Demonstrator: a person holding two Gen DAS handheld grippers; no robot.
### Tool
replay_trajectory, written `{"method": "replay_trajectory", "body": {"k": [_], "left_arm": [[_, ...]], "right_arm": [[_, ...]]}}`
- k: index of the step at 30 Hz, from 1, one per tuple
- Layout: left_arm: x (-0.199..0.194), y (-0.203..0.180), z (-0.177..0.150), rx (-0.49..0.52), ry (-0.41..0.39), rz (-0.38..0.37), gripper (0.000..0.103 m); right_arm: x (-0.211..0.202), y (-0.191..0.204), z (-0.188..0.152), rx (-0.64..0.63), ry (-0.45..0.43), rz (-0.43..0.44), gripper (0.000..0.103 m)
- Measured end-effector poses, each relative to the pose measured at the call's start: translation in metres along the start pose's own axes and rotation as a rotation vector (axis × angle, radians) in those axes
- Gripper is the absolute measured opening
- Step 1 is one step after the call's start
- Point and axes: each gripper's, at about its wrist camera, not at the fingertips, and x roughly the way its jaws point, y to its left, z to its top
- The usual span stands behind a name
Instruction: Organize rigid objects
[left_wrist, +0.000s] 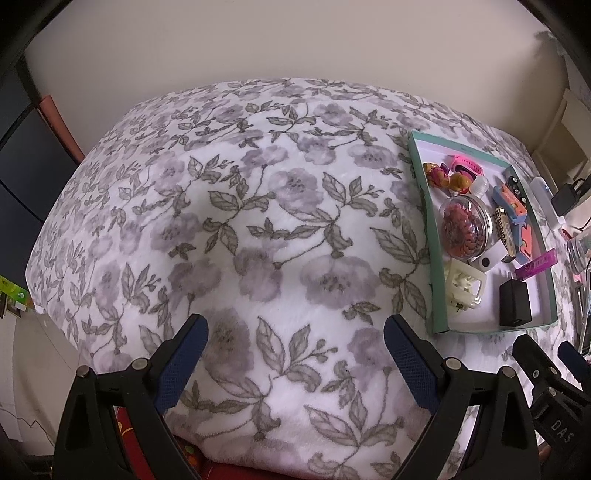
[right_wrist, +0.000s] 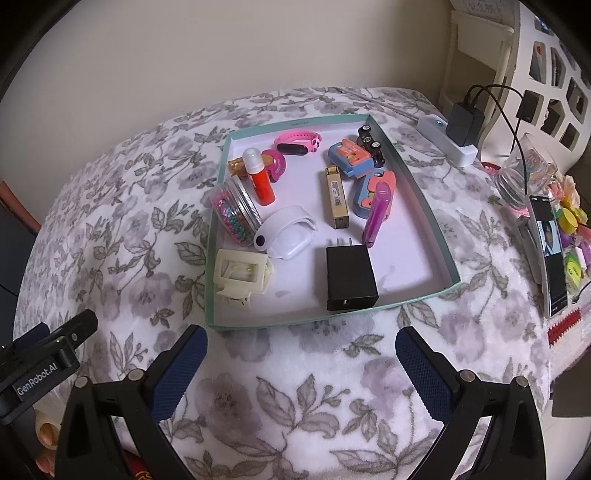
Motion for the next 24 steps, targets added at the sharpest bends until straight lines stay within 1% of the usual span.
{"method": "replay_trajectory", "body": {"k": [6, 24], "left_arm": [[-0.0003, -0.0001, -0.0003, 0.003, 0.002, 0.004, 0.096], [0.0014, -0.0071, -0.0001, 0.045, 0.009, 0.024, 0.096]], "right_arm": [[-0.0034, 0.001, -0.0038, -0.013, -0.006, -0.009, 0.103], [-0.0056, 0.0015, 0.001, -0.023, -0.022, -0.009, 0.103]]}}
